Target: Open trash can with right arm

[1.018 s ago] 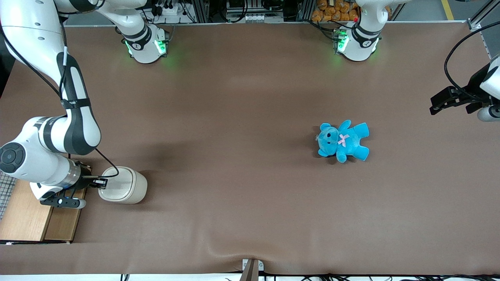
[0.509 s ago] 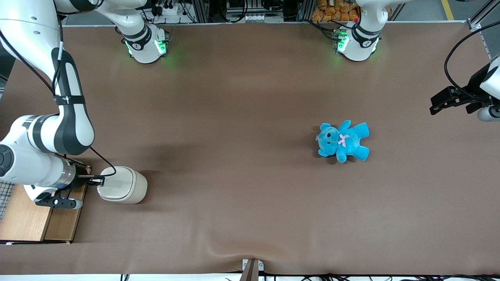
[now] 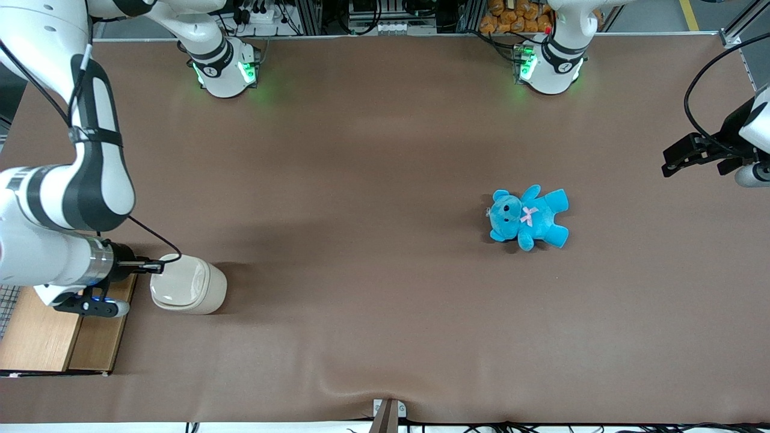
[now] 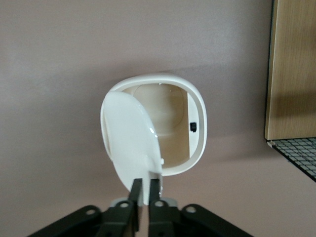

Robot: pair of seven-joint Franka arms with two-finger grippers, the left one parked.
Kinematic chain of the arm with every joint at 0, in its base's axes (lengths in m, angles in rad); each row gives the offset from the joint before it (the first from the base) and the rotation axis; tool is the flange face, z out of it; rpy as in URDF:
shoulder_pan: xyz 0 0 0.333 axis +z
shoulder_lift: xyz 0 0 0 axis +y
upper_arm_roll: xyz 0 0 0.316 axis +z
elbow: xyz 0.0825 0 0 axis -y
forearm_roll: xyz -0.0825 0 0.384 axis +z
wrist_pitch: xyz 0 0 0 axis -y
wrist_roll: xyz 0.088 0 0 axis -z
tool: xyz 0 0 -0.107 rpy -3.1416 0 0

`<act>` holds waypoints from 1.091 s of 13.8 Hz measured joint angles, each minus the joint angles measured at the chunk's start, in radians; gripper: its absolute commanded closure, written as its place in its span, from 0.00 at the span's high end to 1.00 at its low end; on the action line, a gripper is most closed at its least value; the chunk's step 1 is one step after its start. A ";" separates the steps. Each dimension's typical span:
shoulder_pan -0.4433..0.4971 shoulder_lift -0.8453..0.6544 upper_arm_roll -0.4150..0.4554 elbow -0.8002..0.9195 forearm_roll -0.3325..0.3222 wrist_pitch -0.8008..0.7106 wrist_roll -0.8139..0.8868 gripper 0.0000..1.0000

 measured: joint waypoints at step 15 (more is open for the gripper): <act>-0.050 -0.223 -0.015 0.021 0.026 -0.197 -0.001 1.00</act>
